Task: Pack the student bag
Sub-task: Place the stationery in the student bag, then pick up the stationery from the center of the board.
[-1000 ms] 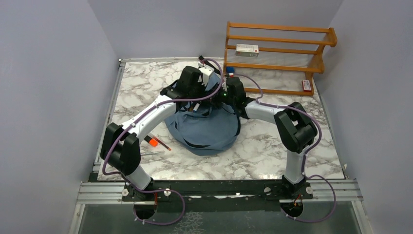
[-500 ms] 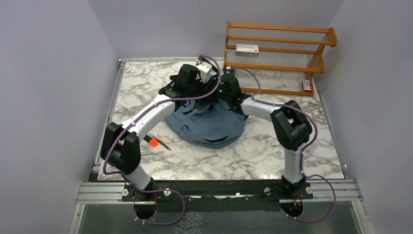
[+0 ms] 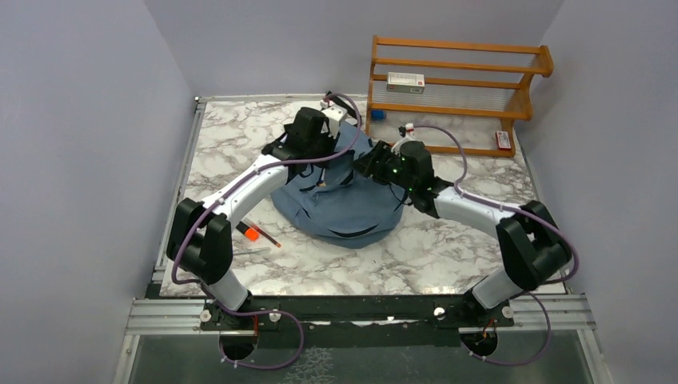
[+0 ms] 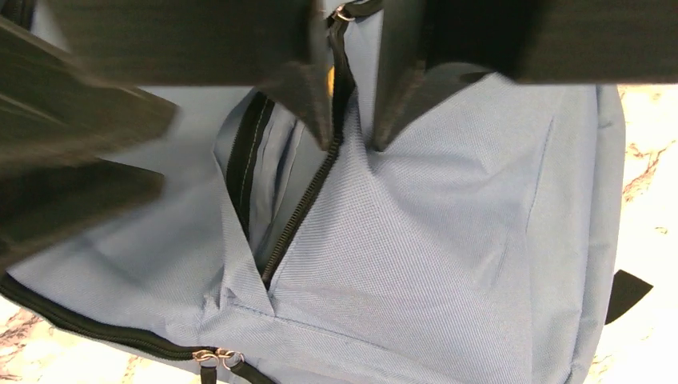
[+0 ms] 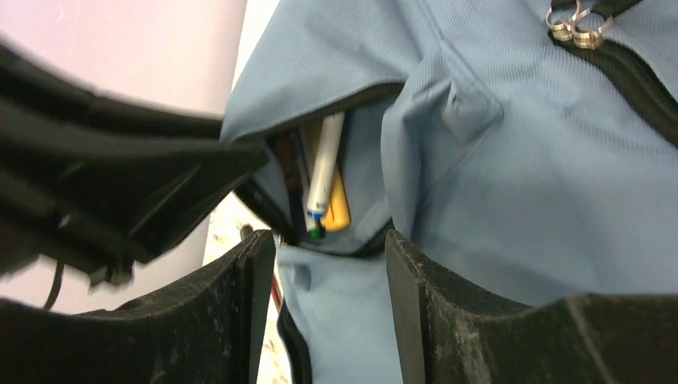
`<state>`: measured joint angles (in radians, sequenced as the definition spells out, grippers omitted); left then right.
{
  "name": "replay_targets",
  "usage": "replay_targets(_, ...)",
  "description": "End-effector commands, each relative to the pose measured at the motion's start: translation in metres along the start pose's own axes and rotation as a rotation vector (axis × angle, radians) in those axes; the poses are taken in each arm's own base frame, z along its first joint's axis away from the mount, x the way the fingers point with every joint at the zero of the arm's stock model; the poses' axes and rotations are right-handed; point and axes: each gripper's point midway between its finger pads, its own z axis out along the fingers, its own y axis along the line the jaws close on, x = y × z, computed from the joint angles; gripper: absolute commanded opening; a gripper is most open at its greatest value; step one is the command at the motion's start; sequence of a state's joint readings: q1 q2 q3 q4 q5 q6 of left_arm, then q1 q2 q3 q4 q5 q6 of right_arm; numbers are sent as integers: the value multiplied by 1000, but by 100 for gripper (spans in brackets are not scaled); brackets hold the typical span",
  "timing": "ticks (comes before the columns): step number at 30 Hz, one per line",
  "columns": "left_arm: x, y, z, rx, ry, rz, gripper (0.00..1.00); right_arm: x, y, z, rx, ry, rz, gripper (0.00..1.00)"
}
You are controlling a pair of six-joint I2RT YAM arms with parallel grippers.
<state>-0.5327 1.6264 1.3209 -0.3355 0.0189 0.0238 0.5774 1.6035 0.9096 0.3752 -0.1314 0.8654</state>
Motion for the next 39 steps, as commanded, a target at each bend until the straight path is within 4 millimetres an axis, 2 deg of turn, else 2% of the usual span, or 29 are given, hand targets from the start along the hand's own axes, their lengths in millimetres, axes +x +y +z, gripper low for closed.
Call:
replay_targets(1,2,-1,-5,72,-32,-128,32,-5,10,-33,-59,-46,-117,57)
replay_targets(6,16,21,-30,36,-51,-295,49,-4,5,-60,-25,-56,-174,57)
replay_targets(10,38,49,-62,-103,-84,-508,51,-3,1,-73,-10,-64,-176,57)
replay_targets(16,92,85,-117,-443,-116,-805,52,9,-7,-74,6,-26,-149,57)
replay_targets(20,137,99,-143,-656,-83,-946,54,15,-10,-74,12,-2,-141,57)
replay_targets(23,167,101,-149,-746,-31,-1012,55,16,-13,-75,21,0,-136,56)
replay_targets(28,198,115,-142,-820,71,-1030,51,15,-14,-76,31,-3,-134,56)
replay_targets(31,213,123,-137,-828,138,-1062,49,13,-14,-77,39,-5,-133,56)
replay_targets(39,241,122,-135,-856,210,-1143,45,16,-19,-80,62,-5,-116,56)
